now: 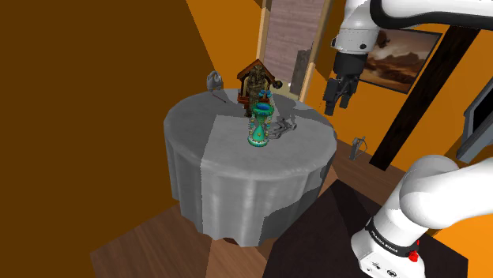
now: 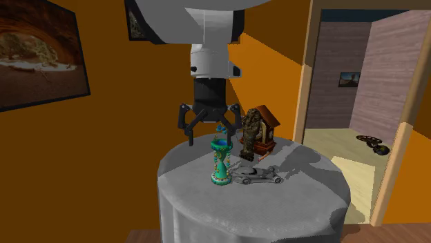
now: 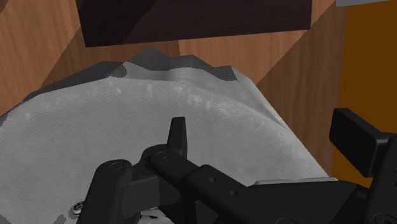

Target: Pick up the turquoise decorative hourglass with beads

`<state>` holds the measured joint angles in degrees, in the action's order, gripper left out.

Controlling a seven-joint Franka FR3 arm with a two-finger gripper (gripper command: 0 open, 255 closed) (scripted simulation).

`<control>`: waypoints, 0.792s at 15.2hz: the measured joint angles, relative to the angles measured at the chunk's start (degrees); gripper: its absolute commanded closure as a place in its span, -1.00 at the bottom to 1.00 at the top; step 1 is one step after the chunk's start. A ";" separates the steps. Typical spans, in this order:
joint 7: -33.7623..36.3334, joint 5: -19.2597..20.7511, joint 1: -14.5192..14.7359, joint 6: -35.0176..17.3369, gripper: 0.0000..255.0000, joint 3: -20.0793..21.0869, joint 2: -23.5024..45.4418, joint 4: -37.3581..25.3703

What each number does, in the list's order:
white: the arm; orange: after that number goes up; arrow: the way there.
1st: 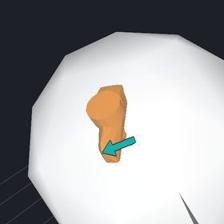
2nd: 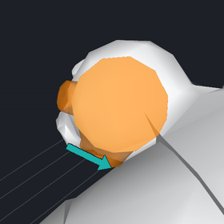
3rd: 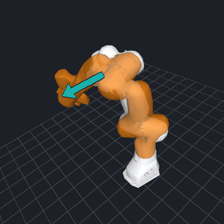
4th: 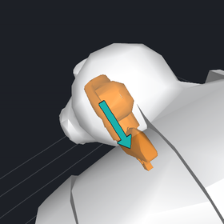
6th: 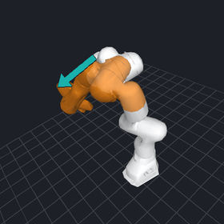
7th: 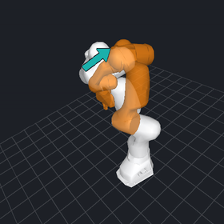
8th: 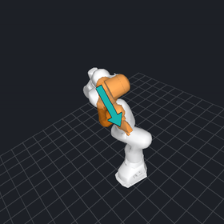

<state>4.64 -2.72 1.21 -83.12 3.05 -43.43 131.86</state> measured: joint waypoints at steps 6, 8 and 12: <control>-1.98 0.63 -0.31 -4.60 -1.00 -1.08 8.74 -4.57; -2.72 0.67 -0.33 -6.31 -1.00 -1.39 12.12 -6.47; -5.07 1.07 -0.69 -8.90 -1.00 -2.69 20.63 -12.87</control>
<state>-0.43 -1.65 0.52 -92.02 0.36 -22.80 118.99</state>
